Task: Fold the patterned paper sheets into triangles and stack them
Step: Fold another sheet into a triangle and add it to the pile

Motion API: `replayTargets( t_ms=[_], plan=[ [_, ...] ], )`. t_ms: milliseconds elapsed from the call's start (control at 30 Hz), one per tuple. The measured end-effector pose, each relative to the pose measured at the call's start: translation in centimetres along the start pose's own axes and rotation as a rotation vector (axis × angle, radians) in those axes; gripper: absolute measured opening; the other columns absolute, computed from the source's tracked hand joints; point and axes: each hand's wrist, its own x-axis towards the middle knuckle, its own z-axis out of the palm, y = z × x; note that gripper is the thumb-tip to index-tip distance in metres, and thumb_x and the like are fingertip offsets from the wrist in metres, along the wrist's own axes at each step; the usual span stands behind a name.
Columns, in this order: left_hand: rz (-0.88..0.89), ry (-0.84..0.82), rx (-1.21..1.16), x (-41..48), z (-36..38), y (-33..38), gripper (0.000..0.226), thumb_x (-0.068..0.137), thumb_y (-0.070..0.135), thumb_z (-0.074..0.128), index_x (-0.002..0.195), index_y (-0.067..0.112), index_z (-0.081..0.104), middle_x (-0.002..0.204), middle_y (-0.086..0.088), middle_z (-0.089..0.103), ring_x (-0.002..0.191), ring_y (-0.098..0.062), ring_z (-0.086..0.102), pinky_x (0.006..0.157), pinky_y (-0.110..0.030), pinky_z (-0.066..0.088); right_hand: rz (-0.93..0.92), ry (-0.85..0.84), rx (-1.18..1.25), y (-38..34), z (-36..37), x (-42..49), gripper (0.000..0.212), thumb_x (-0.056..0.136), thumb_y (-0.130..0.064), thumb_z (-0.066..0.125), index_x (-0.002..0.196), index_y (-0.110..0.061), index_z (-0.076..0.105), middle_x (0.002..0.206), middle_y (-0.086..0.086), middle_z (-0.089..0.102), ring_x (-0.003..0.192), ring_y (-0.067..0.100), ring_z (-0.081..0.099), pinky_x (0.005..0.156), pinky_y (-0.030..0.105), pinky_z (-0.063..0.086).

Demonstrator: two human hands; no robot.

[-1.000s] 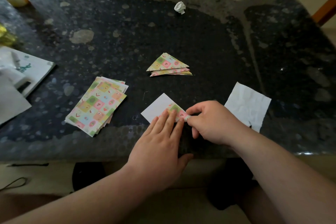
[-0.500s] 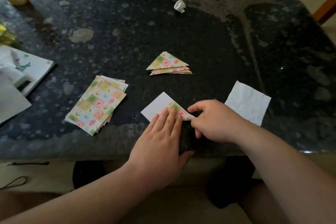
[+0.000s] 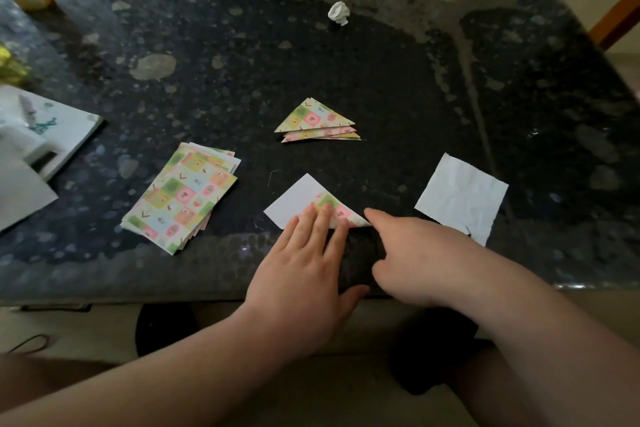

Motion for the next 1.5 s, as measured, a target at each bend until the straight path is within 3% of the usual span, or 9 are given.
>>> replayTargets(
  t_ms=[200,367,567,633,767,933,1100,1233,1500],
  plan=[
    [0.002,0.02,0.008,0.0,-0.1,0.0,0.085,0.095,0.074,0.018,0.163,0.027,0.0,0.169,-0.013,-0.014,0.156,-0.028,-0.016,0.125,-0.042,-0.008,-0.029,-0.014,0.233,1.1,0.0,1.1,0.061,0.089,-0.02,0.052,0.147,-0.037,0.042,0.12,-0.006,0.064,0.095,0.015,0.065,0.078,0.03,0.053],
    [-0.009,0.017,0.013,0.3,-0.4,0.2,0.086,0.095,0.076,0.017,0.163,0.027,0.0,0.17,-0.011,-0.011,0.156,-0.027,-0.015,0.122,-0.04,-0.01,0.015,-0.03,0.255,2.1,-0.6,1.6,0.057,0.094,-0.019,0.055,0.148,-0.032,0.046,0.107,-0.005,0.062,0.095,0.014,0.059,0.079,0.027,0.047],
    [-0.017,-0.035,0.01,0.5,-0.2,0.2,0.088,0.092,0.077,0.024,0.157,0.018,0.038,0.165,-0.01,0.03,0.154,-0.034,0.02,0.123,-0.051,0.023,0.049,0.019,0.219,2.9,-0.4,2.2,0.03,0.092,-0.024,0.057,0.12,-0.035,0.056,0.101,-0.013,0.059,0.098,0.012,0.06,0.085,0.031,0.053],
    [0.007,-0.036,0.009,0.5,0.2,0.2,0.089,0.093,0.076,0.024,0.158,0.015,0.035,0.167,-0.009,0.027,0.156,-0.032,0.015,0.124,-0.052,0.022,0.048,0.041,0.22,3.0,-0.3,2.3,0.028,0.092,-0.025,0.057,0.118,-0.036,0.054,0.099,-0.013,0.059,0.097,0.012,0.06,0.086,0.032,0.053],
    [0.051,-0.02,0.018,0.8,0.5,0.0,0.094,0.094,0.076,0.017,0.163,0.013,0.014,0.171,-0.007,0.004,0.157,-0.027,-0.007,0.127,-0.05,0.005,0.041,0.042,0.218,3.1,-0.1,2.2,0.035,0.092,-0.025,0.057,0.126,-0.035,0.053,0.098,-0.014,0.057,0.099,0.013,0.06,0.082,0.03,0.051],
    [0.062,0.002,0.005,0.8,0.8,-0.2,0.089,0.094,0.076,0.022,0.163,0.019,0.018,0.171,-0.007,0.008,0.157,-0.028,-0.004,0.127,-0.05,0.006,-0.004,0.03,0.249,2.7,-0.4,1.9,0.055,0.094,-0.021,0.056,0.146,-0.037,0.047,0.112,-0.01,0.059,0.107,0.014,0.059,0.085,0.027,0.047],
    [0.07,0.005,0.014,0.8,0.8,-0.3,0.09,0.095,0.075,0.021,0.163,0.018,0.014,0.171,-0.006,0.007,0.157,-0.028,-0.004,0.127,-0.05,0.005,-0.094,-0.027,0.222,2.4,-0.5,0.8,0.068,0.094,-0.015,0.053,0.152,-0.049,0.038,0.076,-0.021,0.046,0.072,0.001,0.048,0.06,0.016,0.035],
    [0.07,0.012,0.003,0.8,0.8,-0.2,0.089,0.095,0.075,0.023,0.163,0.017,0.018,0.17,-0.006,0.011,0.157,-0.028,0.0,0.127,-0.05,0.006,-0.117,-0.11,0.067,1.8,-0.4,-0.1,0.079,0.098,-0.021,0.052,0.16,-0.05,0.014,0.13,-0.01,0.06,0.088,0.008,0.053,0.061,0.018,0.036],
    [0.078,0.031,0.016,0.8,0.9,-0.5,0.088,0.095,0.074,0.028,0.161,0.016,0.025,0.169,-0.007,0.017,0.157,-0.028,0.006,0.127,-0.047,0.006,-0.091,-0.167,0.019,1.6,-0.4,-0.2,0.079,0.1,-0.025,0.049,0.162,-0.045,0.004,0.142,-0.003,0.056,0.085,0.01,0.048,0.058,0.016,0.035]
  ],
)
